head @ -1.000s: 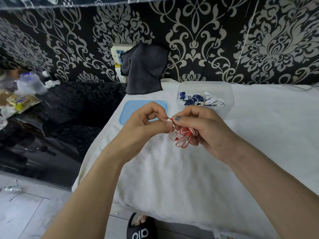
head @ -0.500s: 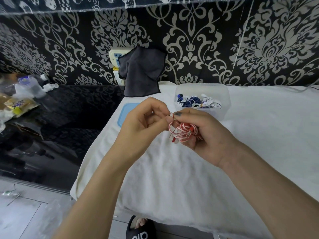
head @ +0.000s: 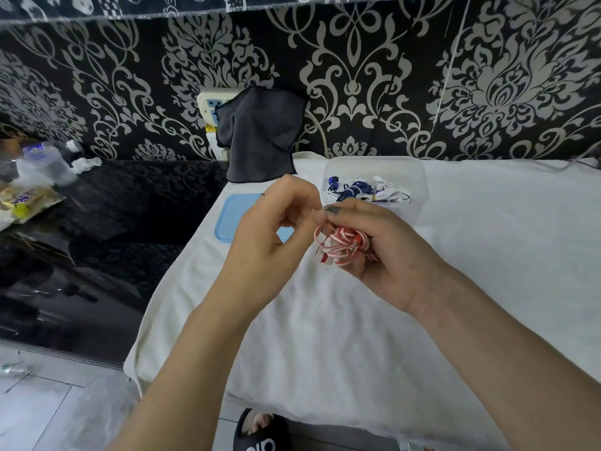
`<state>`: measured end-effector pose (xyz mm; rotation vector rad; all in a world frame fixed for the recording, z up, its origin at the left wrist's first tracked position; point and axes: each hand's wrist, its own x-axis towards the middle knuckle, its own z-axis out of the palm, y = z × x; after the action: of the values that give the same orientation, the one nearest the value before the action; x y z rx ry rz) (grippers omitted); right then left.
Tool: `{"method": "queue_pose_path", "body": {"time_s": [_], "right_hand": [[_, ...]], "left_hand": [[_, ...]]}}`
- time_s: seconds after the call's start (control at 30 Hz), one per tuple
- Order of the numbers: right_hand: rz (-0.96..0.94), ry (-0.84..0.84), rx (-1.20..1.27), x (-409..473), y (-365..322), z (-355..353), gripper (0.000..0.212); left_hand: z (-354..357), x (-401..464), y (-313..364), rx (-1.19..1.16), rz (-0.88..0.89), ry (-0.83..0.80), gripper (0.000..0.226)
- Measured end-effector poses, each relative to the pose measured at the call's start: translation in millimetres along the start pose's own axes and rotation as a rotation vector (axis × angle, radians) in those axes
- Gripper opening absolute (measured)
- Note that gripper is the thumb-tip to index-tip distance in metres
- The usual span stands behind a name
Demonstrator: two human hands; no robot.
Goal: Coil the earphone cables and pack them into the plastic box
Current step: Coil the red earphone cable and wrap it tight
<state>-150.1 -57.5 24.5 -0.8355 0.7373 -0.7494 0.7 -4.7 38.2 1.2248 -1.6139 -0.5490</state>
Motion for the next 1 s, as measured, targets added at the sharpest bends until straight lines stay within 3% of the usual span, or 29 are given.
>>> {"method": "queue_pose_path", "body": {"time_s": [0.1, 0.37, 0.47, 0.67, 0.87, 1.0], "right_hand": [[-0.006, -0.004, -0.026, -1.9, -2.3, 1.0, 0.020], [-0.016, 0.007, -0.039, -4.4, -5.3, 0.4, 0.007], [-0.029, -0.002, -0.021, -3.5, -5.8, -1.9, 0.005], [-0.017, -0.017, -0.013, -8.5, -10.2, 0.7, 0.028], [-0.025, -0.049, 0.019, -11.5, -11.4, 2.4, 0.006], [-0.031, -0.067, 0.020, -12.0, -11.9, 4.2, 0.024]], "left_hand": [[0.5, 0.8, -1.3, -0.044, -0.019, -0.013, 0.013], [3.2, 2.0, 2.5, -0.349, -0.114, 0.035, 0.015], [5.4, 3.6, 2.3, -0.356, -0.108, 0.034, 0.016], [5.2, 4.6, 1.5, -0.390, -0.107, 0.034, 0.014], [5.1, 5.8, 0.5, -0.355, -0.113, 0.032, 0.014], [6.7, 5.0, 1.5, -0.268, -0.058, 0.017, 0.016]]}}
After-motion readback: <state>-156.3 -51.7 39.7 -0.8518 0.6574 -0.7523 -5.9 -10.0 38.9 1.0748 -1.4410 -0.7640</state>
